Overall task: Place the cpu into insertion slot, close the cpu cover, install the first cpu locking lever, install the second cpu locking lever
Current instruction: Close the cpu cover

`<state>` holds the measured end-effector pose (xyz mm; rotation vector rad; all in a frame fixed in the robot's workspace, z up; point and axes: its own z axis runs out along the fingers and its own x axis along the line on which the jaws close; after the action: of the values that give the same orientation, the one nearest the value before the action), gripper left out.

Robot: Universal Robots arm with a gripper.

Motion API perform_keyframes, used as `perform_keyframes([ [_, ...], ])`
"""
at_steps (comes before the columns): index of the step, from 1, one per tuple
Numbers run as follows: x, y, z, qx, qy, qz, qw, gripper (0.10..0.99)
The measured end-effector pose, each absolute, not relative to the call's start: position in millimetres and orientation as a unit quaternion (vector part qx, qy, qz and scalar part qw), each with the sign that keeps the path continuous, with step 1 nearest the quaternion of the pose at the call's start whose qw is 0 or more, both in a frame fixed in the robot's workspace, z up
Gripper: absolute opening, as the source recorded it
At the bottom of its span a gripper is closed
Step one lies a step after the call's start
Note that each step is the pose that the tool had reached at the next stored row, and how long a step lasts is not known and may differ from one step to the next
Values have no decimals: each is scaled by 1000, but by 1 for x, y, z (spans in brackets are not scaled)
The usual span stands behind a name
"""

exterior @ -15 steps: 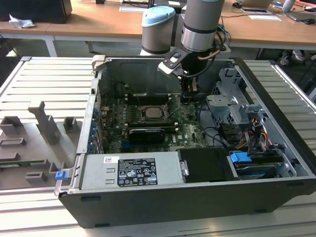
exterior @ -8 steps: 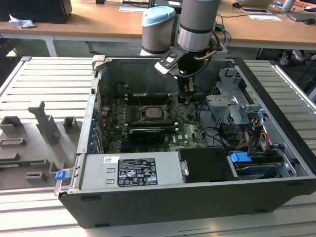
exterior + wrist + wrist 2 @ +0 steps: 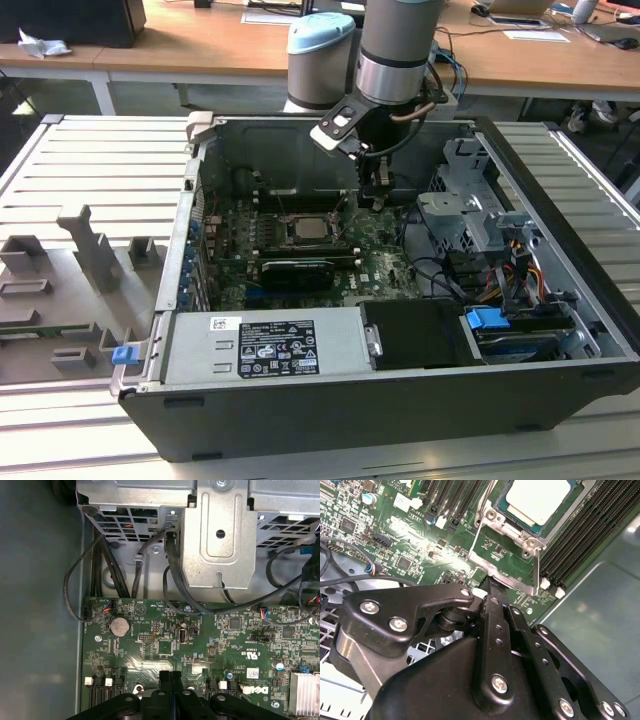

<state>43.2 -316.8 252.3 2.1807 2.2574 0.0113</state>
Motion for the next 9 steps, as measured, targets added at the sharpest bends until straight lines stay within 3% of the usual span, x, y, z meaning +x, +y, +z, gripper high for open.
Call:
perform_keyframes([
  [9,41,-317,252,695,719,4,1,106],
])
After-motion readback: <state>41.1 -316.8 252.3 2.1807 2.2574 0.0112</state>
